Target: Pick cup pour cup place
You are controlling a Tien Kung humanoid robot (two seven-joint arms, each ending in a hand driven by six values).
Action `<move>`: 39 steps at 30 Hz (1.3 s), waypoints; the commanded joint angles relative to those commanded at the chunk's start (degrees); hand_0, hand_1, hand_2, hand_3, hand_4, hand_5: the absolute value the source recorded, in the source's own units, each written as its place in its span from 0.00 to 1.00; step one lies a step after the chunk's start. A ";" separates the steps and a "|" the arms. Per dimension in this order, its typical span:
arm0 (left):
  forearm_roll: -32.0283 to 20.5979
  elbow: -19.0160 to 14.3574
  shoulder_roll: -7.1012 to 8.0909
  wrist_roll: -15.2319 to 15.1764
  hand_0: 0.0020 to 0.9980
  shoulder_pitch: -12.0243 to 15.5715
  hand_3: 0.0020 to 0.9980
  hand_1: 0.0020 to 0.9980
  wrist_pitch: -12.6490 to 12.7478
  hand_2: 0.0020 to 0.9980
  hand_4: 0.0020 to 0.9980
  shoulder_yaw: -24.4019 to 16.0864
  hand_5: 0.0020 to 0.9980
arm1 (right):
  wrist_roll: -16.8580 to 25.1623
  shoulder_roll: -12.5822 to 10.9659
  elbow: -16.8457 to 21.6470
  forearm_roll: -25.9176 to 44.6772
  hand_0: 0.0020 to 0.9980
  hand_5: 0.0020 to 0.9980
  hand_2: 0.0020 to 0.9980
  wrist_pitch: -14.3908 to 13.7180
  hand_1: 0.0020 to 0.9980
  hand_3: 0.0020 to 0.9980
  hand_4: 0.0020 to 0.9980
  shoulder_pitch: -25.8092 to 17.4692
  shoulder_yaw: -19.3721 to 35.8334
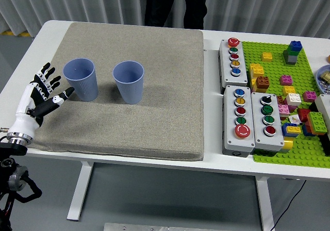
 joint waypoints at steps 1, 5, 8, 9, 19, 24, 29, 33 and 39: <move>0.04 0.10 -0.06 -0.01 0.89 -0.05 1.00 0.89 0.14 1.00 0.96 0.07 0.25 | -0.02 0.00 0.00 -0.03 0.68 0.16 0.69 0.00 0.68 0.64 0.43 -0.01 -0.01; -0.12 0.70 -0.23 -0.21 0.89 -0.17 1.00 0.89 0.33 1.00 0.96 0.45 0.25 | -0.02 0.03 0.00 0.01 0.68 0.16 0.69 0.00 0.68 0.64 0.43 -0.03 -0.05; 0.09 1.48 -0.47 -0.29 0.89 -0.52 1.00 0.89 0.47 1.00 0.96 0.90 0.24 | -0.02 0.07 0.00 0.14 0.68 0.16 0.69 -0.02 0.68 0.64 0.43 0.02 -0.13; 0.20 1.69 -0.52 -0.30 0.89 -0.61 1.00 0.89 0.53 1.00 0.96 1.08 0.24 | -0.01 0.09 0.00 0.17 0.68 0.16 0.69 -0.04 0.68 0.64 0.43 0.04 -0.14; 0.67 4.55 -1.33 -0.65 0.89 -2.37 1.00 0.88 1.96 1.00 0.96 3.81 0.27 | -0.03 0.19 0.00 0.60 0.68 0.16 0.69 0.07 0.68 0.64 0.43 0.23 -0.56; 1.27 4.69 -1.51 -0.55 0.89 -2.63 1.00 0.88 2.09 1.00 0.96 4.11 0.27 | 0.00 0.20 0.00 0.64 0.68 0.16 0.69 0.08 0.68 0.64 0.43 0.21 -0.59; 1.32 4.84 -1.55 -0.49 0.89 -3.00 1.00 0.88 2.22 1.00 0.96 4.27 0.27 | 0.04 0.22 0.00 0.70 0.68 0.16 0.69 0.09 0.68 0.64 0.43 0.30 -0.60; 1.58 5.25 -1.62 -0.48 0.89 -3.57 1.00 0.88 2.33 1.00 0.97 4.65 0.29 | 0.10 0.28 0.00 0.87 0.68 0.17 0.69 0.09 0.68 0.64 0.43 0.26 -0.68; 2.83 6.37 -1.95 -0.39 0.89 -4.78 1.00 0.88 2.66 1.00 0.97 4.95 0.29 | 0.02 0.50 0.00 0.74 0.68 0.17 0.69 0.13 0.68 0.64 0.43 0.01 -0.70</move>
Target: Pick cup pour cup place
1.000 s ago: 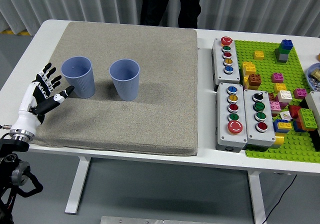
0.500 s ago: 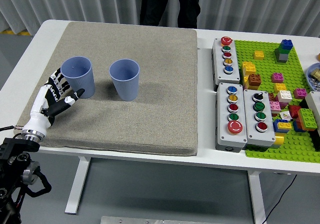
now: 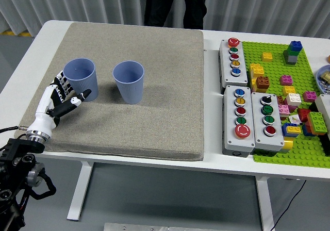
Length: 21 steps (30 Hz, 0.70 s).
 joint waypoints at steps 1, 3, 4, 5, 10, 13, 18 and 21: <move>0.14 0.34 -0.06 0.01 0.89 -0.11 1.00 0.88 0.05 1.00 0.97 -0.02 0.29 | -0.01 0.01 0.00 0.01 0.68 0.17 0.69 0.02 0.68 0.64 0.43 -0.04 -0.04; 0.51 0.81 -0.15 0.05 0.89 -0.31 1.00 0.88 0.17 1.00 0.97 -0.14 0.29 | 0.03 0.02 0.00 0.09 0.68 0.17 0.69 0.01 0.68 0.64 0.43 -0.04 -0.07; 0.61 1.05 -0.18 0.06 0.89 -0.45 1.00 0.88 0.21 1.00 0.97 -0.19 0.29 | 0.04 0.02 0.00 0.14 0.68 0.17 0.68 0.01 0.68 0.64 0.43 -0.03 -0.10; 0.65 1.32 -0.20 0.07 0.89 -0.63 1.00 0.88 0.22 1.00 0.97 -0.20 0.29 | 0.06 0.03 0.00 0.19 0.68 0.17 0.68 0.01 0.68 0.64 0.43 -0.01 -0.16; 1.32 2.64 -0.49 0.10 0.89 -1.79 1.00 0.88 0.35 1.00 0.97 -0.48 0.29 | 0.15 0.00 0.00 0.45 0.68 0.17 0.68 0.05 0.68 0.64 0.43 0.06 -0.36; 1.81 3.23 -0.66 0.13 0.89 -2.47 1.00 0.88 0.46 1.00 0.97 -0.39 0.29 | 0.21 -0.03 0.00 0.50 0.68 0.17 0.69 0.06 0.68 0.64 0.43 0.14 -0.38; 2.51 3.30 -0.86 0.02 0.89 -3.09 1.00 0.88 0.14 1.00 0.91 -0.20 0.18 | 0.27 -0.06 0.00 0.60 0.68 0.17 0.69 0.08 0.68 0.64 0.43 0.24 -0.43; 2.75 3.10 -0.85 -0.05 0.89 -3.29 1.00 0.88 -0.05 1.00 0.91 -0.17 0.18 | 0.29 -0.09 0.00 0.71 0.68 0.17 0.69 0.07 0.68 0.64 0.43 0.34 -0.50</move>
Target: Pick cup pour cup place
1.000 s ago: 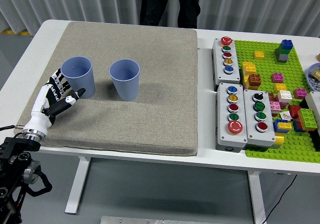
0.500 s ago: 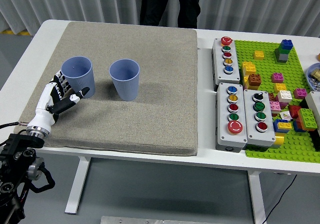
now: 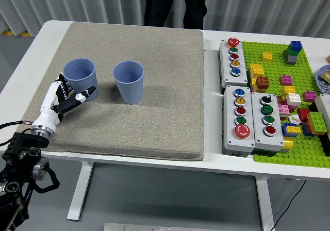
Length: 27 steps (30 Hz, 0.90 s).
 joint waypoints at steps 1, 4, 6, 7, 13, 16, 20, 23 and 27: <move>0.07 -0.06 0.04 0.02 0.89 -0.04 1.00 0.88 -0.05 1.00 0.85 0.03 0.05 | 0.00 0.00 0.00 0.02 0.68 0.17 0.69 0.00 0.68 0.64 0.43 0.03 -0.02; 0.13 -0.08 0.05 0.00 0.89 -0.12 1.00 0.88 -0.07 1.00 0.85 -0.11 0.05 | 0.03 -0.01 0.00 0.07 0.68 0.17 0.69 0.00 0.68 0.64 0.43 0.09 0.04; 0.17 -0.07 0.07 0.03 0.89 -0.14 1.00 0.88 -0.14 1.00 0.85 -0.18 0.05 | 0.04 -0.02 0.00 0.14 0.68 0.17 0.69 0.00 0.68 0.64 0.43 0.13 -0.01; 0.29 -0.07 0.08 0.07 0.89 -0.14 1.00 0.88 -0.18 1.00 0.85 -0.23 0.05 | 0.03 -0.03 0.00 0.11 0.68 0.17 0.69 0.02 0.68 0.64 0.43 0.15 0.00; 0.13 0.17 0.11 0.29 0.89 -0.19 1.00 0.88 -0.18 1.00 0.85 -0.41 0.04 | 0.03 -0.03 0.00 0.03 0.68 0.17 0.69 0.01 0.68 0.64 0.43 0.14 0.09; -0.06 0.14 0.09 0.33 0.89 -0.29 1.00 0.88 -0.09 1.00 0.85 -0.44 0.05 | 0.03 -0.05 0.00 0.05 0.68 0.17 0.69 0.03 0.68 0.64 0.43 0.15 0.06; -0.15 0.10 0.07 0.46 0.89 -0.54 1.00 0.88 -0.12 1.00 0.85 -0.15 0.06 | 0.02 -0.06 0.00 0.10 0.68 0.17 0.69 0.00 0.68 0.64 0.43 0.22 0.02; -0.20 0.12 -0.04 0.52 0.89 -0.78 1.00 0.88 -0.14 1.00 0.85 0.20 0.06 | 0.04 -0.08 0.00 0.18 0.68 0.17 0.69 0.00 0.68 0.64 0.43 0.24 -0.02; -0.19 0.45 -0.33 0.49 0.89 -1.13 1.00 0.88 -0.09 1.00 0.86 0.32 0.08 | 0.04 -0.09 0.00 0.05 0.68 0.17 0.69 0.00 0.68 0.64 0.43 0.25 0.07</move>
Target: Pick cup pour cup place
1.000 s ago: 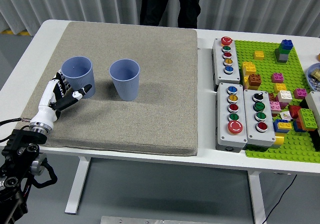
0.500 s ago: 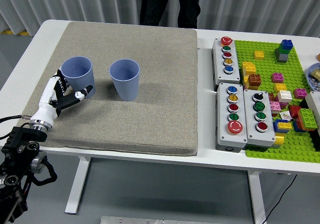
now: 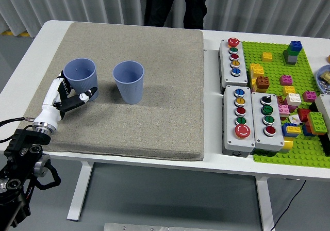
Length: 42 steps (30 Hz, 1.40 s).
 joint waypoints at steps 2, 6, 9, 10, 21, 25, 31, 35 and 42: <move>0.02 0.12 -0.09 0.02 0.89 -0.14 1.00 0.88 0.00 1.00 0.86 0.04 0.08 | -0.01 0.00 0.00 -0.02 0.68 0.17 0.69 0.01 0.68 0.64 0.43 -0.01 0.00; -0.12 0.34 -0.26 0.03 0.89 -0.33 1.00 0.88 0.19 1.00 0.87 0.02 0.10 | -0.01 -0.02 0.00 -0.11 0.68 0.17 0.69 0.01 0.68 0.64 0.43 0.00 0.08; -0.14 0.43 -0.29 0.03 0.89 -0.38 1.00 0.88 0.28 1.00 0.87 0.05 0.10 | 0.00 -0.01 0.00 -0.08 0.68 0.17 0.69 -0.01 0.68 0.64 0.43 0.05 0.08; -0.15 0.45 -0.29 0.04 0.89 -0.38 1.00 0.88 0.30 1.00 0.87 0.07 0.10 | 0.01 -0.01 0.00 -0.05 0.68 0.17 0.69 -0.01 0.68 0.64 0.43 0.06 0.06; -0.23 1.26 -0.29 0.09 0.89 -0.66 1.00 0.88 0.26 1.00 0.88 -0.12 0.12 | -0.05 0.05 0.00 -0.47 0.68 0.17 0.69 0.03 0.68 0.64 0.43 -0.21 0.27; -0.21 1.65 -0.27 0.07 0.89 -1.14 1.00 0.88 0.26 1.00 0.88 -0.20 0.13 | -0.04 0.06 0.00 -0.51 0.68 0.16 0.69 0.06 0.68 0.64 0.43 -0.31 0.27; -0.02 2.35 -0.34 0.12 0.89 -2.05 1.00 0.88 0.32 1.00 0.88 -0.17 0.15 | -0.01 0.05 0.00 -0.39 0.68 0.16 0.69 0.06 0.68 0.64 0.43 -0.20 0.21; -0.02 2.57 -0.41 0.12 0.89 -2.25 1.00 0.88 0.33 1.00 0.89 -0.18 0.16 | 0.04 0.03 0.00 -0.36 0.68 0.16 0.69 0.06 0.68 0.64 0.43 -0.09 0.20; -0.20 2.65 -0.47 0.21 0.89 -2.28 1.00 0.88 0.35 1.00 0.88 -0.01 0.17 | 0.10 0.00 0.00 -0.23 0.68 0.16 0.69 0.09 0.68 0.64 0.43 0.00 0.12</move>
